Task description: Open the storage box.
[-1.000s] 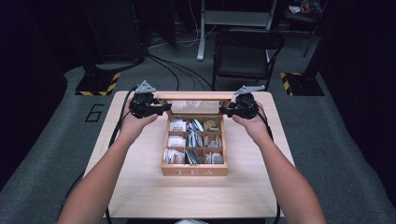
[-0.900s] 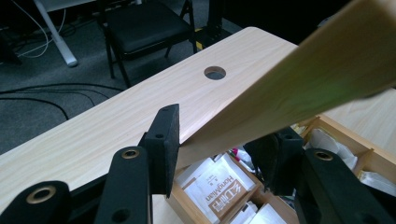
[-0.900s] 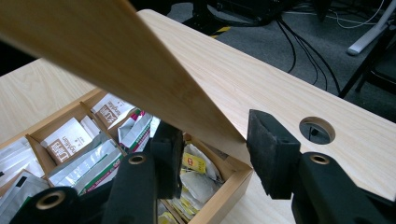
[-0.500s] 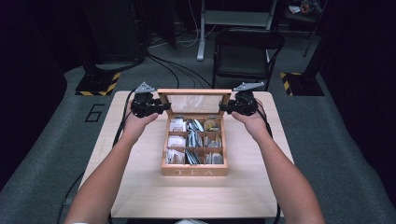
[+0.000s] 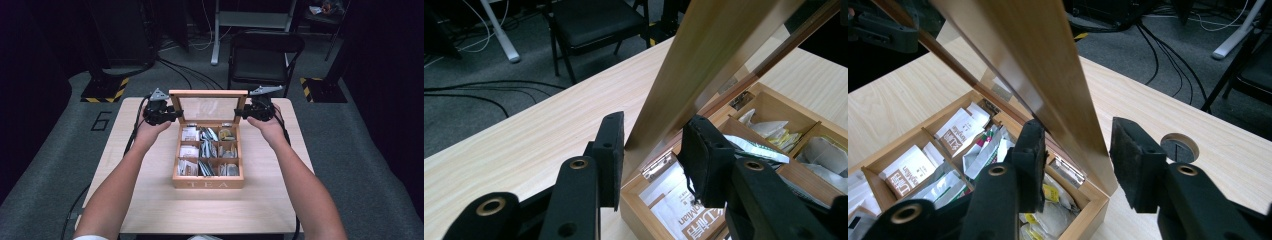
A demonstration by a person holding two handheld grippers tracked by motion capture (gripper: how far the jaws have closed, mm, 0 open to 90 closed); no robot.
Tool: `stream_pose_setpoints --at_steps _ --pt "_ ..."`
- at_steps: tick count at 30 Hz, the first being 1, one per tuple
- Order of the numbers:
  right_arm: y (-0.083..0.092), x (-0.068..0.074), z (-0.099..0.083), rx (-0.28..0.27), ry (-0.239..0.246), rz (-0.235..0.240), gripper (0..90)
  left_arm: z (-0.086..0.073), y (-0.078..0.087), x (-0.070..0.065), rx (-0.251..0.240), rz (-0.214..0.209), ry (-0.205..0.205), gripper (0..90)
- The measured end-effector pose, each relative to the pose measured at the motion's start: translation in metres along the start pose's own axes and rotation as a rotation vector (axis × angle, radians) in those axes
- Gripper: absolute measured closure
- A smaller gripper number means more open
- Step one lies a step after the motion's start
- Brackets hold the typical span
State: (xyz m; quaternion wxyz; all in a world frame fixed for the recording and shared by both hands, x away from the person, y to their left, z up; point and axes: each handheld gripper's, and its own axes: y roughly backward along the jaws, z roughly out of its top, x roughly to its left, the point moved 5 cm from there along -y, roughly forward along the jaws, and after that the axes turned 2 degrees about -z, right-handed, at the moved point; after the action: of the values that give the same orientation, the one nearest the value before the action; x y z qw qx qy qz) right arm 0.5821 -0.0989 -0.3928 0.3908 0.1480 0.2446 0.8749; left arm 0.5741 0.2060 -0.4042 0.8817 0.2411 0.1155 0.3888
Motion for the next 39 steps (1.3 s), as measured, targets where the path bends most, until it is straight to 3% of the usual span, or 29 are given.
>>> stream_pose_setpoints --at_steps 6,10,18,30,33,39 --pt "-0.003 -0.002 -0.002 -0.02 -0.002 0.0 55.9 0.001 -0.001 0.002 -0.002 0.0 0.012 62.0" --pt "-0.01 -0.004 -0.008 0.003 0.017 -0.026 56.2 0.001 -0.001 0.003 -0.002 -0.004 0.023 61.9" --pt "-0.023 -0.01 -0.016 0.003 0.001 -0.046 56.2 0.003 -0.004 0.007 -0.006 -0.009 0.041 62.0" --pt "-0.037 -0.013 -0.023 0.013 0.007 -0.056 61.8 0.007 -0.009 0.012 -0.007 -0.006 0.065 62.9" --pt "-0.038 -0.013 -0.023 0.023 -0.012 -0.06 62.1 0.008 -0.01 0.014 -0.005 -0.005 0.07 63.0" --pt "-0.041 -0.016 -0.022 0.021 0.005 -0.049 63.3 0.008 -0.014 0.017 -0.024 -0.005 0.089 63.1"
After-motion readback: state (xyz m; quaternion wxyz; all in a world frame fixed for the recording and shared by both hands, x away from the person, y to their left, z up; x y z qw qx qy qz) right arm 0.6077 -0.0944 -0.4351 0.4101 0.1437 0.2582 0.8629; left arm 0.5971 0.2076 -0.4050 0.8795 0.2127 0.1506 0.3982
